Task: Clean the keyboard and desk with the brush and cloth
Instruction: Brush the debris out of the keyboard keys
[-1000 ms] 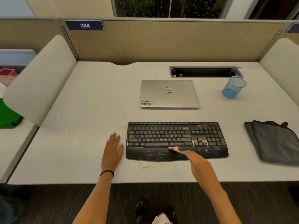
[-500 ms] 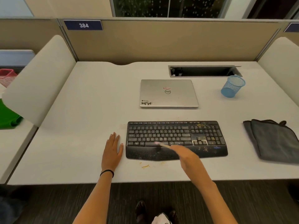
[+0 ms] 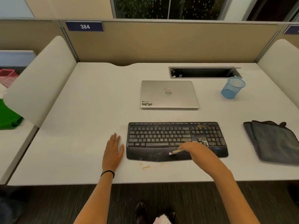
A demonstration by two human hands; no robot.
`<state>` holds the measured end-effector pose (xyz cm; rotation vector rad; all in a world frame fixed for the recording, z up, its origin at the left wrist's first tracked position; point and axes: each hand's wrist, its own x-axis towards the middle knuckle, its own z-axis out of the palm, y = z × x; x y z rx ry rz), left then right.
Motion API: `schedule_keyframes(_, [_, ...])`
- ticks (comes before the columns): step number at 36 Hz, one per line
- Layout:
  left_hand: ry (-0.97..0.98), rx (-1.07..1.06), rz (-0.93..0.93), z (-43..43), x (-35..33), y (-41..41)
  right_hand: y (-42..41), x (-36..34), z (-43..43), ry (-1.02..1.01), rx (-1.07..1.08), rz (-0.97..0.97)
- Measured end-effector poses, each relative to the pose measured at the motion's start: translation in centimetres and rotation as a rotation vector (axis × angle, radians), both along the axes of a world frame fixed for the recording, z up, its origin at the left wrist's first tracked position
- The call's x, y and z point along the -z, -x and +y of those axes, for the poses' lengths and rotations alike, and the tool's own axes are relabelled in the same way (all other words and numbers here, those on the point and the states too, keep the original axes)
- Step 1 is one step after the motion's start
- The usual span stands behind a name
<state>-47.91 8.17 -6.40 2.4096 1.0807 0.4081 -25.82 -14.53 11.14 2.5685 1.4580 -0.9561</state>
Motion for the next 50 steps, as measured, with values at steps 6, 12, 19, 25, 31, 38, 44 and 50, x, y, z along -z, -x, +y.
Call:
schedule_keyframes(6, [-0.003,-0.002,-0.003,-0.1,-0.2,0.0,1.0,0.4,-1.3,-0.464,0.077,-0.132])
schedule_keyframes(12, [0.016,-0.009,0.000,-0.1,-0.2,-0.1,1.2,0.5,0.5,-0.183,0.036,-0.002])
schedule_keyframes(19, [0.011,0.000,0.006,-0.1,-0.2,-0.1,1.6,-0.4,0.5,-0.200,0.020,-0.042])
schedule_keyframes(25, [0.005,0.003,0.001,0.0,-0.1,0.0,1.8,-0.2,1.1,-0.644,0.230,-0.040])
schedule_keyframes(31, [0.002,0.003,0.000,0.1,0.0,0.1,2.2,1.5,1.7,-0.445,0.274,-0.039])
schedule_keyframes(38, [0.007,-0.001,-0.010,0.1,0.1,0.1,2.9,2.0,2.4,-0.413,0.284,-0.118])
schedule_keyframes(44, [0.013,-0.001,-0.006,0.1,0.2,0.1,3.2,3.2,1.9,-0.522,0.305,-0.124])
schedule_keyframes(50, [0.016,-0.002,0.002,0.1,0.2,0.1,3.0,3.1,0.8,-0.538,0.312,-0.075])
